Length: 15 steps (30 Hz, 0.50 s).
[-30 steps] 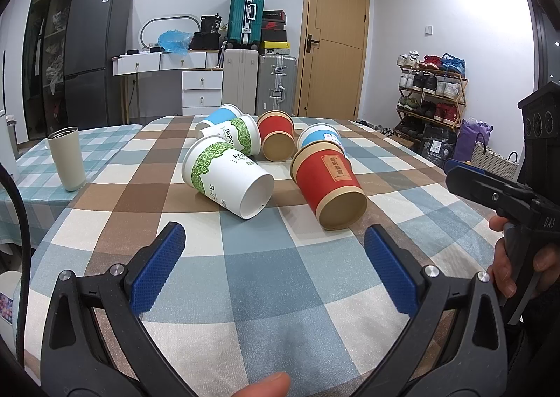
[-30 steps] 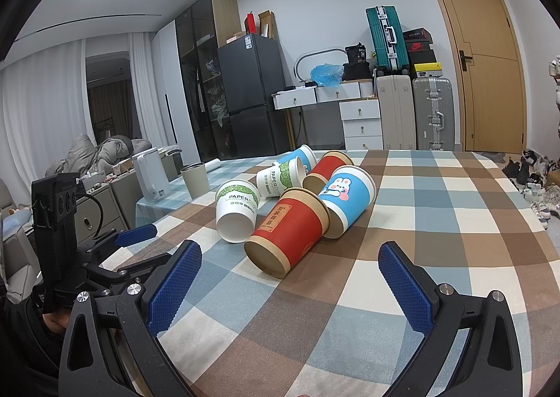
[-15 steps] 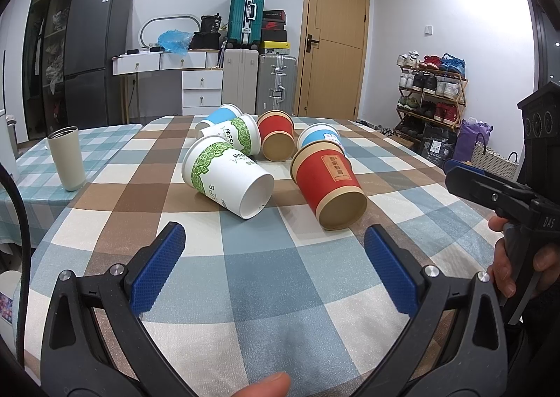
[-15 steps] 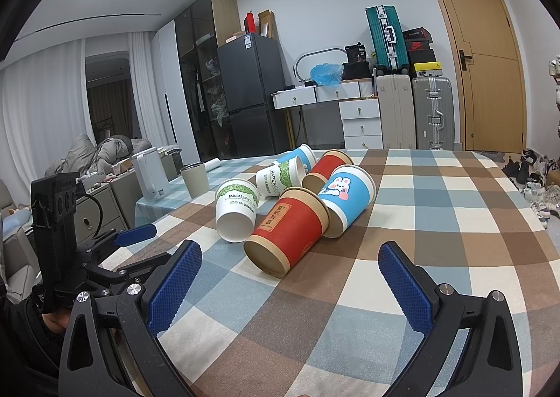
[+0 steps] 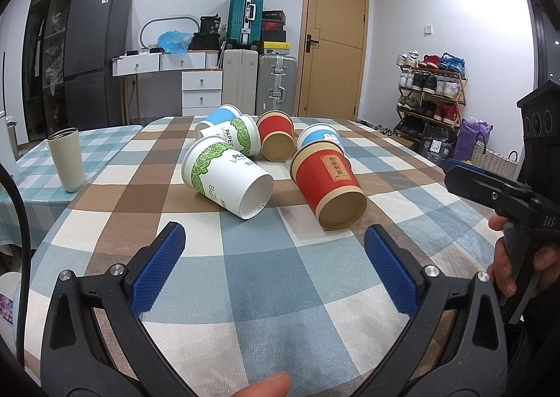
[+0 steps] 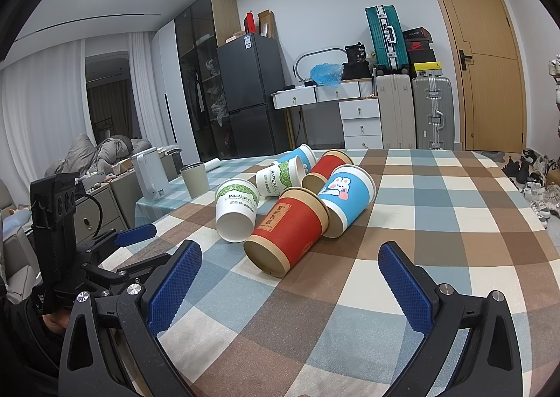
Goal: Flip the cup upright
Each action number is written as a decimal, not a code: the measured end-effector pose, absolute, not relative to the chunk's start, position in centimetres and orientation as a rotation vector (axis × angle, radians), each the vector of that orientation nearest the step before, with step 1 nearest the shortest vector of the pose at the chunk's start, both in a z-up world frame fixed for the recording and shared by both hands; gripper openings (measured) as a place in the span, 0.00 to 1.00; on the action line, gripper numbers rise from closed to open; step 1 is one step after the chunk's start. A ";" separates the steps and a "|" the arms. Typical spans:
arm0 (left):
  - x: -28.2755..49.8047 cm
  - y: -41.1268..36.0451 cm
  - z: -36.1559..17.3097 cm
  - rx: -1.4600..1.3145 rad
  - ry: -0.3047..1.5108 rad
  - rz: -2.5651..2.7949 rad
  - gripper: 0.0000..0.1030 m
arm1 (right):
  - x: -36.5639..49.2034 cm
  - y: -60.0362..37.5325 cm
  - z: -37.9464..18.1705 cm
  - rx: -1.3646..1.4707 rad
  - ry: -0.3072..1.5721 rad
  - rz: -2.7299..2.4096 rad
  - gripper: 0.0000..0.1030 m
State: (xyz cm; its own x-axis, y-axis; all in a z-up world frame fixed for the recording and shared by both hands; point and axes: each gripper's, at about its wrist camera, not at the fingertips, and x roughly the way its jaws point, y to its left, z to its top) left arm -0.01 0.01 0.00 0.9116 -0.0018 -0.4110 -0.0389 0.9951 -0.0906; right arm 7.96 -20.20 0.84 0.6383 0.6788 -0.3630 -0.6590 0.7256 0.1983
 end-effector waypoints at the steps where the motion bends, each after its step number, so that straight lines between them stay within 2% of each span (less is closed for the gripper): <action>1: 0.0 0.0 0.0 -0.098 0.423 0.019 0.99 | 8.0 -20.2 0.8 0.049 0.434 0.764 1.00; 15: 0.0 0.0 0.0 -0.097 0.423 0.019 0.99 | 7.9 -20.2 0.9 0.049 0.435 0.763 1.00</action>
